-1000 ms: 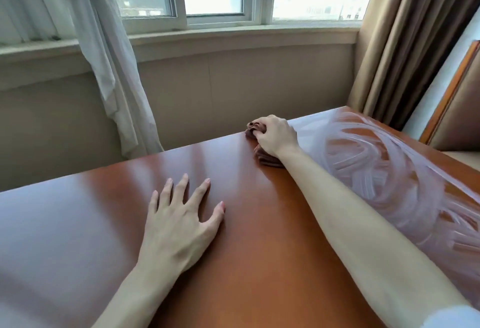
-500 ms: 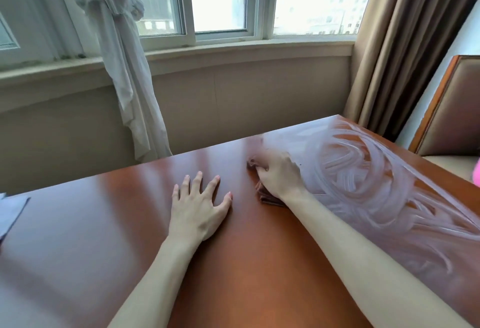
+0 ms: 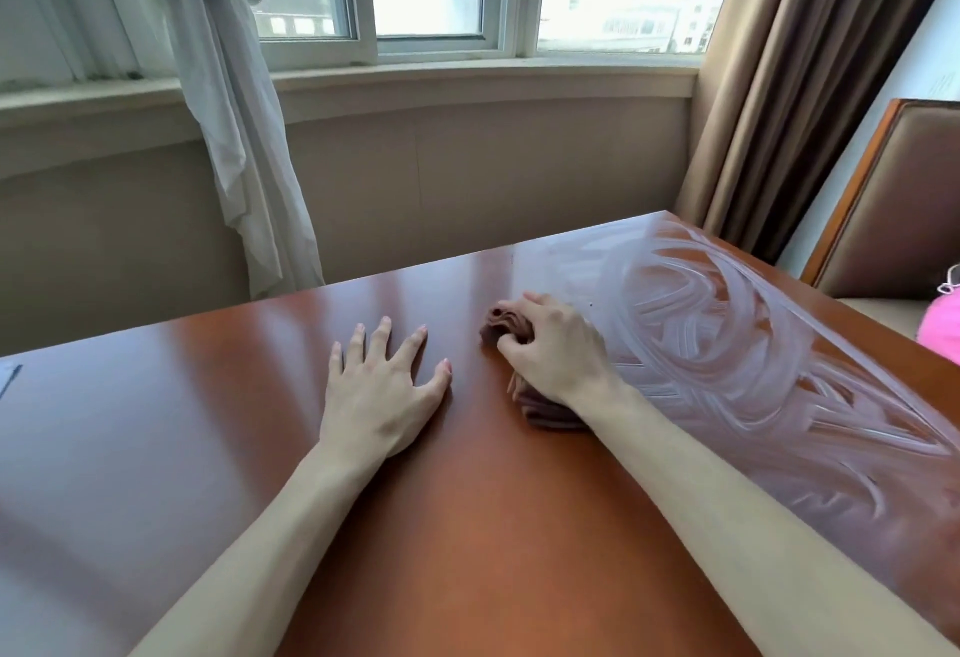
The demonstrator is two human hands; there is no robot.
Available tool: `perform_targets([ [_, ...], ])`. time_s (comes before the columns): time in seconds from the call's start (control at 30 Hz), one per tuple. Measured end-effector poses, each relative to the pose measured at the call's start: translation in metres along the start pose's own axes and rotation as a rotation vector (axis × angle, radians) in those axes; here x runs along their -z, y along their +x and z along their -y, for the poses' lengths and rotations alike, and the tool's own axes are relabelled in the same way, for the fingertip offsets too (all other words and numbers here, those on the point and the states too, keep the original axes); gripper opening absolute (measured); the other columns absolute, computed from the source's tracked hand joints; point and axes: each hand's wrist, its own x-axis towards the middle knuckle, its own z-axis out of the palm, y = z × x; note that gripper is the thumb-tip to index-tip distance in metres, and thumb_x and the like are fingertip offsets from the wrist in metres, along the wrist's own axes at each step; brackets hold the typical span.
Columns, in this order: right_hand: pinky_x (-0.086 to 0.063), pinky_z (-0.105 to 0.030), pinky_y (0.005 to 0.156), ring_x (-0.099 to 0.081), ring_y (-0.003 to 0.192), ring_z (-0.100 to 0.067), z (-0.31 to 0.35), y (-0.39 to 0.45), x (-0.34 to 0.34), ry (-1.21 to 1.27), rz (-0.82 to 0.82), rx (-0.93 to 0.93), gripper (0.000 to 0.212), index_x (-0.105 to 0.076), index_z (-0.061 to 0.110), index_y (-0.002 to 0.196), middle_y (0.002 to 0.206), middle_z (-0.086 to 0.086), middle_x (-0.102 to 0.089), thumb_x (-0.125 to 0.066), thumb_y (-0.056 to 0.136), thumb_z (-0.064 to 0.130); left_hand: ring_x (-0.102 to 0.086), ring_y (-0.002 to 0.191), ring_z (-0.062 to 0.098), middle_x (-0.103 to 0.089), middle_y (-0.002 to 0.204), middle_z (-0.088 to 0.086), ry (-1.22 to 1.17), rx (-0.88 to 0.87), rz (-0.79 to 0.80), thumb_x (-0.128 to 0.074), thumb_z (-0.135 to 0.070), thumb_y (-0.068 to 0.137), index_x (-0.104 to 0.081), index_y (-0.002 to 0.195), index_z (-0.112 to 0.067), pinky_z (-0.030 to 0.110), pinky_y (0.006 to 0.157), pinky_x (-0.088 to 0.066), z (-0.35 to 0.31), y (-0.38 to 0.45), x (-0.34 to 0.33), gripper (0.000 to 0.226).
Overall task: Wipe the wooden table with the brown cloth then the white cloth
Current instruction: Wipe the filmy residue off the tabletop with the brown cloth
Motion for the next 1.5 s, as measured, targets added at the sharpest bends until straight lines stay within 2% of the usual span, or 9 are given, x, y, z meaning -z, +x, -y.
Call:
perform_targets([
  [0.37, -0.035, -0.031, 0.070, -0.063, 0.095, -0.033, -0.035, 0.175, -0.036, -0.007, -0.103, -0.201, 0.016, -0.056, 0.027, 0.072, 0.094, -0.002, -0.070, -0.059, 0.086, 0.035, -0.002, 0.154, 0.023, -0.012, 0.167, -0.003, 0.003, 0.019, -0.031, -0.013, -0.076, 0.083, -0.019, 0.155, -0.048, 0.044, 0.124, -0.001, 0.001, 0.003, -0.003, 0.078],
  [0.53, -0.034, -0.033, 0.065, -0.062, 0.085, -0.035, -0.023, 0.103, -0.023, -0.017, -0.121, -0.179, 0.022, -0.049, 0.019, 0.068, 0.086, 0.000, -0.065, -0.057, 0.085, 0.029, -0.004, 0.154, 0.025, -0.013, 0.167, -0.001, 0.005, 0.019, 0.011, -0.020, -0.074, 0.091, -0.020, 0.155, -0.047, 0.046, 0.124, -0.004, -0.002, 0.001, 0.001, 0.070],
  [0.63, -0.041, -0.033, 0.066, -0.063, 0.090, -0.031, -0.010, 0.029, -0.009, -0.037, -0.099, -0.112, 0.017, -0.063, 0.017, 0.082, 0.094, 0.006, -0.068, -0.058, 0.086, 0.033, -0.006, 0.154, 0.027, -0.014, 0.167, 0.002, 0.008, 0.014, 0.031, -0.025, -0.071, 0.093, -0.022, 0.155, -0.045, 0.047, 0.124, -0.004, 0.000, 0.003, 0.003, 0.067],
  [0.8, -0.049, -0.032, 0.094, -0.059, 0.121, -0.013, 0.016, -0.103, 0.020, 0.031, -0.036, -0.007, 0.025, -0.075, 0.027, 0.102, 0.132, 0.020, -0.066, -0.059, 0.086, 0.036, -0.009, 0.153, 0.029, -0.015, 0.167, 0.004, -0.005, 0.016, 0.051, -0.026, -0.072, 0.093, -0.027, 0.155, -0.042, 0.048, 0.124, -0.004, -0.002, -0.002, 0.008, 0.069],
  [0.97, -0.046, -0.032, 0.100, -0.054, 0.125, -0.008, 0.022, -0.145, 0.031, 0.077, -0.021, 0.016, 0.034, -0.074, 0.041, 0.113, 0.135, 0.025, -0.062, -0.057, 0.084, 0.037, -0.011, 0.153, 0.031, -0.018, 0.166, 0.006, -0.012, 0.011, 0.044, -0.027, -0.070, 0.094, -0.030, 0.154, -0.041, 0.049, 0.124, -0.005, -0.002, -0.006, 0.009, 0.067],
  [1.13, -0.052, -0.038, 0.093, -0.061, 0.116, -0.017, 0.006, -0.082, 0.019, 0.087, 0.007, -0.002, 0.037, -0.071, 0.033, 0.109, 0.125, 0.019, -0.066, -0.050, 0.081, 0.045, -0.011, 0.152, 0.031, -0.019, 0.165, 0.006, -0.013, -0.004, 0.027, -0.028, -0.069, 0.094, -0.029, 0.154, -0.041, 0.049, 0.124, -0.006, 0.001, -0.003, 0.003, 0.066],
  [1.23, -0.044, -0.035, 0.072, -0.062, 0.097, -0.032, -0.011, -0.014, 0.004, 0.037, -0.030, -0.084, 0.014, -0.056, 0.026, 0.078, 0.101, 0.006, -0.068, -0.054, 0.085, 0.038, -0.011, 0.152, 0.031, -0.018, 0.165, 0.005, -0.001, -0.022, 0.018, -0.026, -0.069, 0.094, -0.027, 0.155, -0.041, 0.049, 0.124, -0.006, 0.001, -0.001, 0.001, 0.067],
  [1.33, -0.037, -0.035, 0.068, -0.060, 0.088, -0.037, -0.024, 0.062, -0.004, 0.048, -0.062, -0.160, 0.024, -0.046, 0.024, 0.065, 0.088, -0.006, -0.068, -0.057, 0.085, 0.031, -0.008, 0.153, 0.028, -0.016, 0.166, 0.002, 0.008, -0.005, 0.006, -0.016, -0.072, 0.087, -0.023, 0.155, -0.045, 0.046, 0.124, -0.005, 0.002, -0.001, 0.000, 0.074],
  [1.5, -0.040, -0.034, 0.071, -0.063, 0.097, -0.039, -0.059, 0.176, -0.022, 0.011, -0.083, -0.202, 0.021, -0.074, 0.022, 0.091, 0.095, -0.009, -0.072, -0.058, 0.083, 0.034, -0.003, 0.154, 0.021, -0.012, 0.167, -0.005, 0.014, 0.010, -0.019, -0.009, -0.075, 0.082, -0.019, 0.154, -0.049, 0.042, 0.125, -0.002, 0.001, 0.001, -0.003, 0.078],
])
